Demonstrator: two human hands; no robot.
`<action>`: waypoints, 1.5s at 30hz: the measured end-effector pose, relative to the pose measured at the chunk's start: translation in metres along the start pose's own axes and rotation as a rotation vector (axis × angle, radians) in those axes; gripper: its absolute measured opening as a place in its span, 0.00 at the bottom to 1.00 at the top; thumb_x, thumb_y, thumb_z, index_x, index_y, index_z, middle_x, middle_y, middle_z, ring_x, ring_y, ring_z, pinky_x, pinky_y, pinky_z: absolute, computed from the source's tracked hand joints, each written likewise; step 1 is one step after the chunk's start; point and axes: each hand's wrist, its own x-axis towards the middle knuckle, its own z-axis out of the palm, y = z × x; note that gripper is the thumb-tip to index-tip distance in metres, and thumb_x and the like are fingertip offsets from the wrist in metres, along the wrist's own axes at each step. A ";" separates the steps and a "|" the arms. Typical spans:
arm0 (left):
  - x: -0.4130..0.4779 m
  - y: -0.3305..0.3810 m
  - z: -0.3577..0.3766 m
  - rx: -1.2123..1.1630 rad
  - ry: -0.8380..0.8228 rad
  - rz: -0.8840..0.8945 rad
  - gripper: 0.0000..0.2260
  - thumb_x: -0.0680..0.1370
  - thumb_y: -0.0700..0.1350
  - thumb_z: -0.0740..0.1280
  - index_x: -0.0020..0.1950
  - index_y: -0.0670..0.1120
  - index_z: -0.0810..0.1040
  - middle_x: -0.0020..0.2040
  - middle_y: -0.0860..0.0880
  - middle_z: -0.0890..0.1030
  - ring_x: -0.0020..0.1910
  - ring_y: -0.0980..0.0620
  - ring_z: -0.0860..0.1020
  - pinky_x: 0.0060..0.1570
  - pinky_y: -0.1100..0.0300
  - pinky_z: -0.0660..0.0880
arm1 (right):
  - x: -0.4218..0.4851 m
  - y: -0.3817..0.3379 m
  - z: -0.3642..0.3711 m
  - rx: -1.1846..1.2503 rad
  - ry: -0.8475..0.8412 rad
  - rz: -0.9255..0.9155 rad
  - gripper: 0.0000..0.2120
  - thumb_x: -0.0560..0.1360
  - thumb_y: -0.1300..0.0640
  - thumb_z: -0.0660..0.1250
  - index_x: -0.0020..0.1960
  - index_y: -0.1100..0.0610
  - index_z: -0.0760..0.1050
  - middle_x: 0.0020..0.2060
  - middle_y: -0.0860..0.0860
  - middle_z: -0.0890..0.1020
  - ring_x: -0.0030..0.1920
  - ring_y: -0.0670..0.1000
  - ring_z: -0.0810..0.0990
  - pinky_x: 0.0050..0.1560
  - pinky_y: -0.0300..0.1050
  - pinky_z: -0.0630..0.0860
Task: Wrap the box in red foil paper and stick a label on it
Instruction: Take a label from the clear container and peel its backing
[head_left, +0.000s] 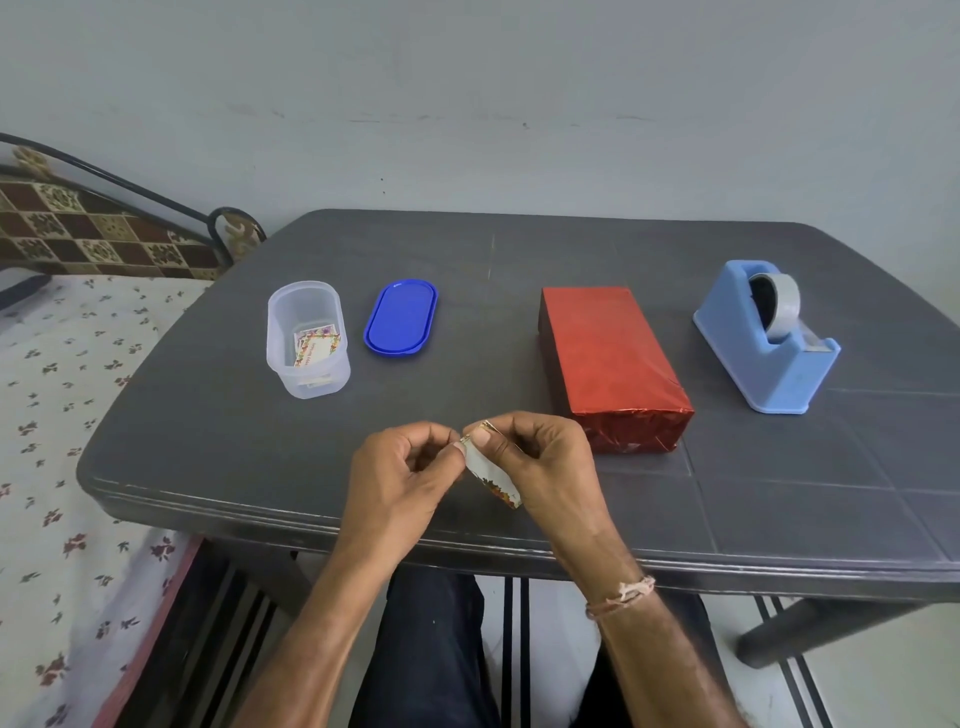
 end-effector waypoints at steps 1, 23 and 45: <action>0.000 0.001 0.000 0.014 -0.003 0.012 0.08 0.77 0.40 0.71 0.41 0.49 0.86 0.35 0.50 0.85 0.38 0.46 0.84 0.44 0.45 0.82 | 0.001 0.000 0.000 -0.013 0.004 -0.002 0.04 0.77 0.56 0.74 0.49 0.54 0.88 0.39 0.48 0.88 0.41 0.48 0.85 0.44 0.44 0.80; -0.005 0.009 -0.001 -0.253 -0.027 -0.123 0.07 0.80 0.38 0.69 0.47 0.45 0.88 0.39 0.45 0.87 0.39 0.53 0.84 0.41 0.63 0.81 | 0.008 0.002 -0.006 -0.001 0.036 0.018 0.04 0.78 0.55 0.74 0.50 0.53 0.88 0.40 0.48 0.88 0.36 0.43 0.82 0.34 0.37 0.74; 0.000 -0.002 -0.004 0.064 -0.040 0.018 0.07 0.77 0.43 0.72 0.40 0.49 0.85 0.34 0.50 0.84 0.36 0.48 0.83 0.41 0.50 0.81 | 0.005 -0.002 -0.002 -0.148 -0.006 -0.027 0.02 0.76 0.56 0.76 0.48 0.52 0.88 0.40 0.44 0.88 0.43 0.46 0.87 0.46 0.46 0.85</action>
